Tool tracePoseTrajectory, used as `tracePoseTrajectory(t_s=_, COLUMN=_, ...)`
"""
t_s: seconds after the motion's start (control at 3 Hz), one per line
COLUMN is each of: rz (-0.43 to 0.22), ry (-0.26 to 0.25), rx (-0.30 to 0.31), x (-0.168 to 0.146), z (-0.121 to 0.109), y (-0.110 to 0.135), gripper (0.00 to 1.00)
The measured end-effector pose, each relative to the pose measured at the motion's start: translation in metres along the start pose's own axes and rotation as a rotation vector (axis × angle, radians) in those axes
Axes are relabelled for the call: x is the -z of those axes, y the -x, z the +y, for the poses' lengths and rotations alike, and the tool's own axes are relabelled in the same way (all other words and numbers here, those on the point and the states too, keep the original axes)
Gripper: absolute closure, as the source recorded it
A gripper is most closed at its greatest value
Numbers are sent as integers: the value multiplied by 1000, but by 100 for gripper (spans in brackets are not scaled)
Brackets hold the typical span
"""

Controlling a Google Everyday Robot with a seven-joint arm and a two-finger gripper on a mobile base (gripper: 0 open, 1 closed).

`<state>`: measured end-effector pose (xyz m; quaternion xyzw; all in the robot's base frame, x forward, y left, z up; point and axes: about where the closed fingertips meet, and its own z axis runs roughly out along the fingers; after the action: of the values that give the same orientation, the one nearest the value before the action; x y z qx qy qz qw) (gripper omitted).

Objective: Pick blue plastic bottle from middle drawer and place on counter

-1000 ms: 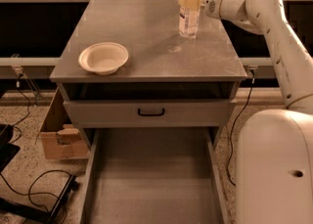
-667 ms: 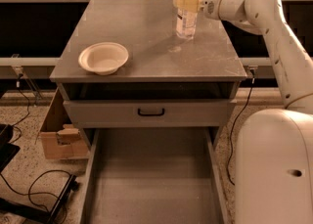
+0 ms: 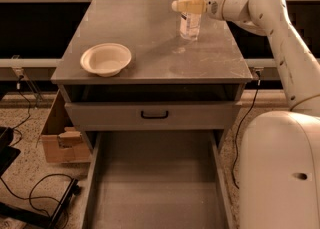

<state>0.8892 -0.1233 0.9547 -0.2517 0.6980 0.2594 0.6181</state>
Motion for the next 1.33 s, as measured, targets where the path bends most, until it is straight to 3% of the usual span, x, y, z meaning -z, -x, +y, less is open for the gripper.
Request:
tracePoseTrajectory(t_s=0.33, rz=24, ry=4, rx=13, x=13, z=1, y=5, gripper=0)
tracePoseTrajectory(t_s=0.67, rz=158, ry=-29, rx=38, x=67, z=-2, y=13, gripper=0)
tracePoseTrajectory(t_s=1.0, rz=306, ry=-108, rx=62, x=148, z=5, y=33, gripper=0)
tracePoseTrajectory(t_s=1.33, rz=406, ry=-234, rx=72, x=205, z=23, y=53, gripper=0)
